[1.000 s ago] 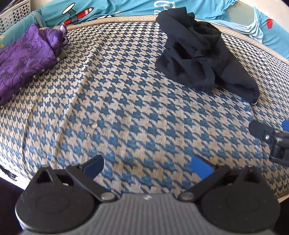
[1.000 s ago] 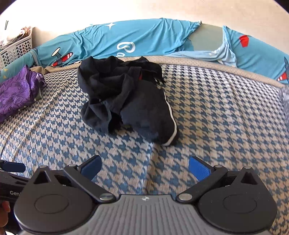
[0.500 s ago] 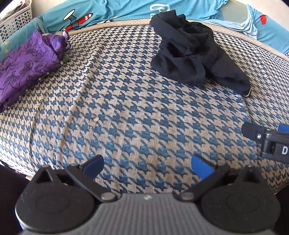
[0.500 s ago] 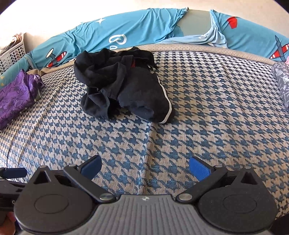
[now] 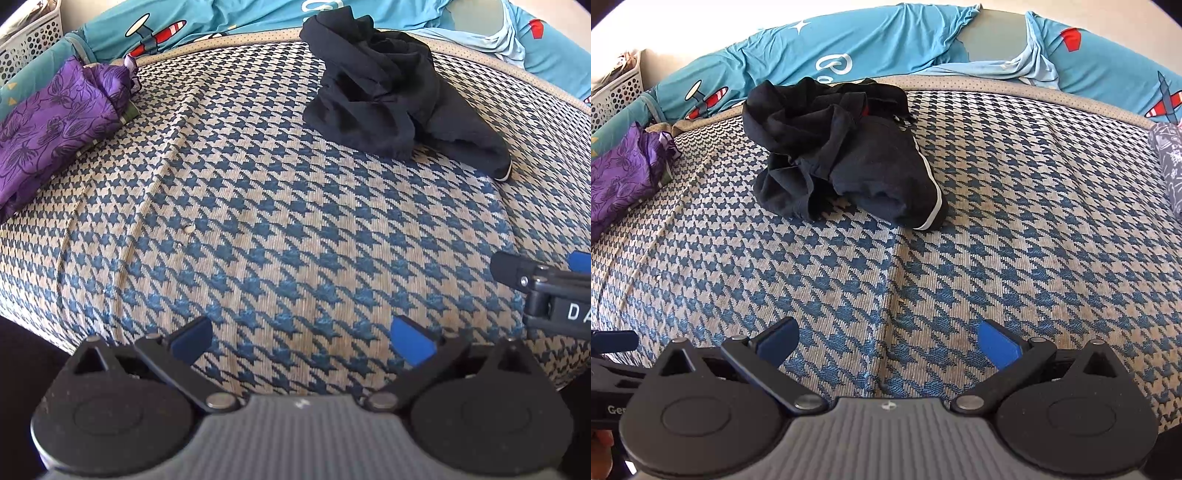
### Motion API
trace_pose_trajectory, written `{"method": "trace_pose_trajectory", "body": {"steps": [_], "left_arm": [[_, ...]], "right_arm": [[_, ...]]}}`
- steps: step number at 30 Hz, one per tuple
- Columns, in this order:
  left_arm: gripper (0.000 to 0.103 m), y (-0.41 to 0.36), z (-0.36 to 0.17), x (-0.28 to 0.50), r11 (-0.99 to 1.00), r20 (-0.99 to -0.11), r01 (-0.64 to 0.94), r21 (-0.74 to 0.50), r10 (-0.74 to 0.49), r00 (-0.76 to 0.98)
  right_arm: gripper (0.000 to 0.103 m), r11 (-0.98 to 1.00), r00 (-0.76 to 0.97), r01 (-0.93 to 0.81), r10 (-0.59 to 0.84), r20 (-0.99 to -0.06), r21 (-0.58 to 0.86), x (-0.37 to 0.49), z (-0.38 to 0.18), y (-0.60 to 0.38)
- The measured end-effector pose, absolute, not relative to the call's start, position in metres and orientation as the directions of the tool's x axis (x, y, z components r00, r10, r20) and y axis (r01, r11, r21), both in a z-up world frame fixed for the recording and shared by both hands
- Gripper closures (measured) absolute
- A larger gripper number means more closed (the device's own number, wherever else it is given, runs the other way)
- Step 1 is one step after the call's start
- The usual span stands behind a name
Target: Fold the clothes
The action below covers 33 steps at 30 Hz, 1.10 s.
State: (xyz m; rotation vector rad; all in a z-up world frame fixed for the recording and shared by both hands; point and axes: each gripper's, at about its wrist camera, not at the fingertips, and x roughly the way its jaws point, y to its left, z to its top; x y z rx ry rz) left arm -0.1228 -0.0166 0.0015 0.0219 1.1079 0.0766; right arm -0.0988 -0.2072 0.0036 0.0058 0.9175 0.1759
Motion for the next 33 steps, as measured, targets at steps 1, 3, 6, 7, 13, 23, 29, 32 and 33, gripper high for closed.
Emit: {"method": "trace_pose_trajectory", "body": {"steps": [1,3,6,7,13,23,29,32,33], "left_arm": [[0.000,-0.0169,0.0016,-0.1231,0.997,-0.893,-0.052,0.058,0.075,0.445],[0.000,-0.0171,0.0028,-0.1248,0.997,-0.891,-0.056,0.059,0.078,0.446],[0.000,-0.0156,0.0041,-0.1245,0.996,-0.888,-0.066,0.056,0.080,0.453],[0.000,-0.0151,0.0042,-0.1243,0.996,-0.886,-0.069,0.057,0.082,0.456],[0.000,-0.0189,0.0043,-0.1244,0.996,-0.884,-0.061,0.069,0.090,0.459],[0.000,-0.0224,0.0046,-0.1284,0.996,-0.881,-0.055,0.076,0.093,0.463],[0.000,-0.0215,0.0058,-0.1310,0.996,-0.879,-0.052,0.075,0.091,0.468],[0.000,-0.0194,0.0058,-0.1305,0.996,-0.879,-0.053,0.072,0.089,0.469],[0.000,-0.0190,0.0056,-0.1304,0.996,-0.879,-0.054,0.072,0.089,0.468]], "right_arm": [[0.000,0.986,0.596,-0.147,0.150,-0.789,0.077,-0.0990,0.0036,-0.2073],[0.000,0.987,0.597,-0.142,0.143,-0.789,0.072,-0.0993,0.0035,-0.2075],[0.000,0.988,0.594,-0.139,0.138,-0.792,0.068,-0.0992,0.0035,-0.2073],[0.000,0.988,0.593,-0.138,0.138,-0.793,0.068,-0.0992,0.0034,-0.2074],[0.000,0.988,0.591,-0.139,0.142,-0.794,0.074,-0.0996,0.0025,-0.2084],[0.000,0.987,0.587,-0.139,0.147,-0.796,0.080,-0.1006,0.0011,-0.2095],[0.000,0.987,0.586,-0.142,0.146,-0.797,0.077,-0.1010,0.0002,-0.2079],[0.000,0.987,0.583,-0.145,0.145,-0.799,0.074,-0.1007,-0.0002,-0.2068],[0.000,0.987,0.583,-0.146,0.145,-0.800,0.073,-0.1006,-0.0003,-0.2064]]}}
